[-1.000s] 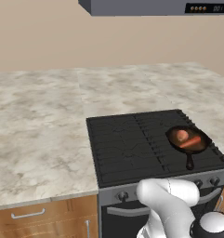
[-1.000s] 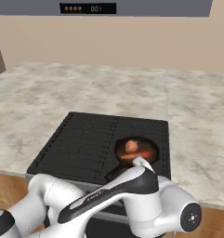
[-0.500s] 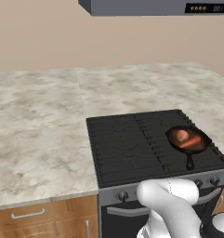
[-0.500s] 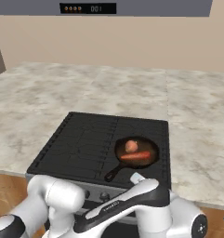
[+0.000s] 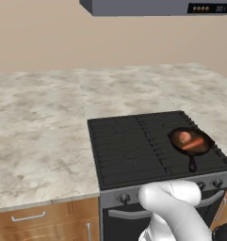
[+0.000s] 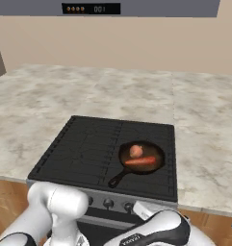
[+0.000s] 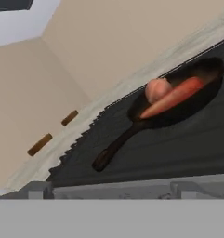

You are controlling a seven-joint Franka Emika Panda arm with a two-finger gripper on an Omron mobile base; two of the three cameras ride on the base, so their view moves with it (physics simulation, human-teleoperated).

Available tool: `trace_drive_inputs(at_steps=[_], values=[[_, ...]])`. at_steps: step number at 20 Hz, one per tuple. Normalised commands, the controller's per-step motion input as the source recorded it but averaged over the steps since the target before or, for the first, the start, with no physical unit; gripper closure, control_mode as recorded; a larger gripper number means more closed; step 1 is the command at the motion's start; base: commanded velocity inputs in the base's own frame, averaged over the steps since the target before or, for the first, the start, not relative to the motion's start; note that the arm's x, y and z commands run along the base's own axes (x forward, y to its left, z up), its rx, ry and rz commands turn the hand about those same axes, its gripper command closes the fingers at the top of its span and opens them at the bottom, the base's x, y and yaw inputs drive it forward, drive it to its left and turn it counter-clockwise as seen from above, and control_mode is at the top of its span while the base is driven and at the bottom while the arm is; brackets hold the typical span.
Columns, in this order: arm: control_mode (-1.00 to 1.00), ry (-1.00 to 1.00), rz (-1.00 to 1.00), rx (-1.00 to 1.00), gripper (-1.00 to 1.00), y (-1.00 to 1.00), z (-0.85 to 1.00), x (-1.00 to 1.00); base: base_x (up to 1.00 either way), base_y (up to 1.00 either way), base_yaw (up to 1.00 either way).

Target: Put the onion and carrot in the pan. Then turn on the front right burner and set the heat to medium.

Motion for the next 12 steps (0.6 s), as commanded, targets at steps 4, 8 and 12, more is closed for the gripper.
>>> trace_drive_inputs(at_steps=[4, 8, 12], values=[[-1.0, -0.33, 0.19, -0.08, -1.0, 0.0, -0.31, -0.09, 0.0, 0.0, 0.0], [-1.0, -0.28, 0.19, -0.07, -1.0, 0.0, -0.35, -0.02, 0.0, 0.0, 0.0], [-1.0, -0.24, 0.07, -0.09, -1.0, -0.05, -0.28, -0.11, 0.0, 0.0, 0.0]])
